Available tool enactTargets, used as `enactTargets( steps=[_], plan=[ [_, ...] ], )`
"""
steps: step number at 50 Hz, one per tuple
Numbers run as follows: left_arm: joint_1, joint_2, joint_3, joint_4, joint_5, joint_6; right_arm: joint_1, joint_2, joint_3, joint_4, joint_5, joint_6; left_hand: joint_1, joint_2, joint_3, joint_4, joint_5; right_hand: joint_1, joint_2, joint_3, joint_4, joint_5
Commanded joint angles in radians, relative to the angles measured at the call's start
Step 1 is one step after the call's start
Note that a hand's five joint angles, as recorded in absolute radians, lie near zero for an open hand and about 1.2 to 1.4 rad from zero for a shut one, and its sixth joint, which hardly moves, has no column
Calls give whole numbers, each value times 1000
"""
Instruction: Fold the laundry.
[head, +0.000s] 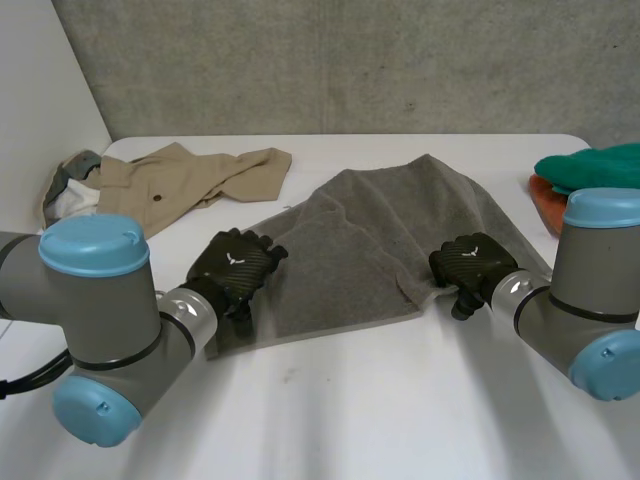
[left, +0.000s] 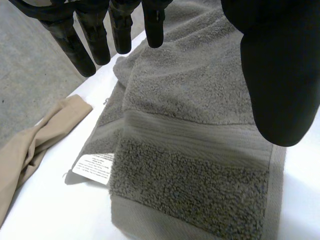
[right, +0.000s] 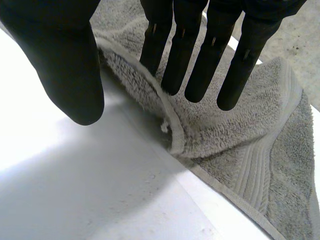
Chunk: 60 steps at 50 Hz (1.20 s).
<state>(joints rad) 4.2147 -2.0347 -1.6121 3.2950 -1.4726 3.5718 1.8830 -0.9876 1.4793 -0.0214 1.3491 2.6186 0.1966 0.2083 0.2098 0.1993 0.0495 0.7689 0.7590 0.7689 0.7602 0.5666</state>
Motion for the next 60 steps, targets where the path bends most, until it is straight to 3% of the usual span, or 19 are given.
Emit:
enactTargets(
  steps=[1, 2, 8, 12, 16, 20, 27, 32, 41, 46, 48, 51, 52, 53, 57, 60],
  plan=[
    [-16, -1, 9, -5, -34, -7, 33, 21, -10, -55, 36, 4, -22, -34, -35, -25, -49, 362, 372, 362, 370, 389],
    [-19, 2, 9, -9, -38, -11, 41, 17, -11, -57, 38, 9, -22, -34, -35, -25, -49, 625, 635, 625, 633, 652],
    [-35, 31, 17, -35, -60, -82, 105, -46, -7, -52, 39, 35, -22, -34, -35, -25, -49, 627, 637, 627, 636, 655],
    [-51, 39, 37, -78, -86, -189, 177, -141, -16, -29, 56, 61, -22, -34, -35, -25, -49, 627, 637, 627, 636, 655],
    [-68, 30, 84, -167, -117, -341, 244, -233, -89, 23, 152, 122, -22, -34, -35, -25, -49, 627, 637, 627, 636, 655],
    [-93, -1, 136, -260, -133, -450, 290, -230, -196, 98, 258, 168, -22, -34, -35, -25, -49, 627, 637, 627, 636, 655],
    [-143, -78, 222, -348, -164, -583, 393, -215, -367, 253, 338, 225, -22, -34, -35, -25, -49, 627, 637, 627, 636, 655],
    [-191, -122, 277, -348, -225, -651, 430, -210, -410, 268, 363, 297, -22, -34, -35, -25, -49, 627, 637, 627, 636, 655],
    [-265, -217, 394, -319, -449, -717, 485, -227, -450, 316, 383, 408, -22, -34, -35, -25, -49, 627, 637, 627, 636, 655],
    [-294, -260, 449, -337, -521, -737, 508, -246, -458, 340, 383, 446, -19, -30, -32, -21, -46, 627, 637, 627, 636, 655],
    [-300, -274, 468, -339, -541, -740, 513, -252, -455, 345, 383, 452, 122, 110, 109, 119, 94, 627, 637, 627, 636, 655],
    [-294, -292, 492, -345, -597, -743, 515, -264, -453, 342, 383, 455, 611, 600, 598, 609, 584, 627, 637, 627, 636, 655],
    [-285, -294, 494, -341, -623, -746, 513, -267, -452, 342, 383, 455, 1066, 1055, 1053, 1064, 1039, 627, 637, 627, 636, 655],
    [-280, -294, 494, -339, -630, -745, 499, -276, -452, 337, 383, 449, 1198, 1187, 1185, 1196, 1171, 627, 637, 627, 636, 655],
    [-223, -259, 472, -336, -657, -737, 449, -284, -439, 337, 380, 419, 1200, 1188, 1186, 1197, 1172, 627, 637, 627, 636, 655],
    [-153, -155, 428, -322, -626, -684, 392, -284, -412, 333, 374, 344, 1200, 1188, 1186, 1197, 1172, 627, 637, 627, 636, 655]
  ],
)
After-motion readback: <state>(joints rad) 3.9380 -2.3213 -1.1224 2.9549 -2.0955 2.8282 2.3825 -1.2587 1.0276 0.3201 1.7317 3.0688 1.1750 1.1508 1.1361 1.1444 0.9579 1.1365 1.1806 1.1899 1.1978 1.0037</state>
